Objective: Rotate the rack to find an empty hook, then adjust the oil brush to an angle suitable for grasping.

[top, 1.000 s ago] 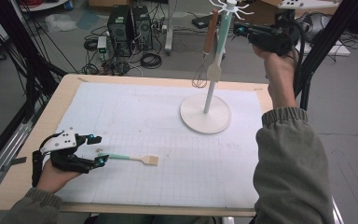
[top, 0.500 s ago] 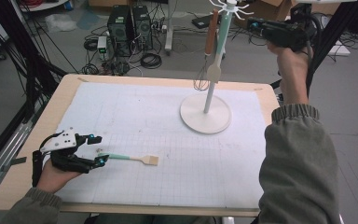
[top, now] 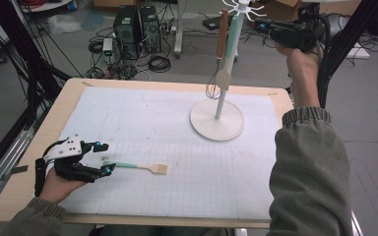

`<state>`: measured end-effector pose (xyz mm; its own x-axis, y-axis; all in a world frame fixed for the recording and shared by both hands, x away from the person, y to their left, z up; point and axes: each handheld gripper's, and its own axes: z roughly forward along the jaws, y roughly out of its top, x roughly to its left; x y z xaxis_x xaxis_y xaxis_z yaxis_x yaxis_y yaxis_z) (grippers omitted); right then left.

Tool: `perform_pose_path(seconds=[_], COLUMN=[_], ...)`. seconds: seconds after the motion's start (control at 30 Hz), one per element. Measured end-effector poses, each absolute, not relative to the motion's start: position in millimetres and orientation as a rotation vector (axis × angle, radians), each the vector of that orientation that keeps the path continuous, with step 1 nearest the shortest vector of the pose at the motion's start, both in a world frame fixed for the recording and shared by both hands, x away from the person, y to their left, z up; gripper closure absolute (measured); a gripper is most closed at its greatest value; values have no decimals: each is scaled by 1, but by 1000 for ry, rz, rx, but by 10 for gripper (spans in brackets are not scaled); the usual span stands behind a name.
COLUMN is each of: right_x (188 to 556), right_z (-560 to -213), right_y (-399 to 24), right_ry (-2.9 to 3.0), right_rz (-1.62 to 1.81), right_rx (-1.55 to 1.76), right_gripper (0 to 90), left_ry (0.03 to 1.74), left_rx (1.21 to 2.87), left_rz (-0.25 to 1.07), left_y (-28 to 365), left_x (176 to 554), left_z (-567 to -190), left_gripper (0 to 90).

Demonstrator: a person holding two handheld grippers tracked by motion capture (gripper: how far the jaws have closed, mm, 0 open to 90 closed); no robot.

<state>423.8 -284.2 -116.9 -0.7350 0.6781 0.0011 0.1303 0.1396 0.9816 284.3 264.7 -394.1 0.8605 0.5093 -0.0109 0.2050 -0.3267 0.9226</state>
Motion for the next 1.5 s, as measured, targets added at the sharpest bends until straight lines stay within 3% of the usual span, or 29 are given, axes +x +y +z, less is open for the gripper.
perform_pose_path(seconds=[0.73, 1.07, 1.5], right_x=[417, 389, 368], right_z=[-117, -137, -193], right_y=[-259, -252, -241], right_ry=[2033, 2070, 2156], right_rz=[1639, 1734, 1769], right_rx=[706, 641, 657], right_gripper=[888, 662, 518], left_ry=[529, 524, 526], left_rx=[1912, 1915, 1913], left_rz=[346, 350, 350], left_y=[267, 266, 269], left_x=[284, 282, 284], left_z=[-392, -391, -391], left_gripper=[260, 260, 264])
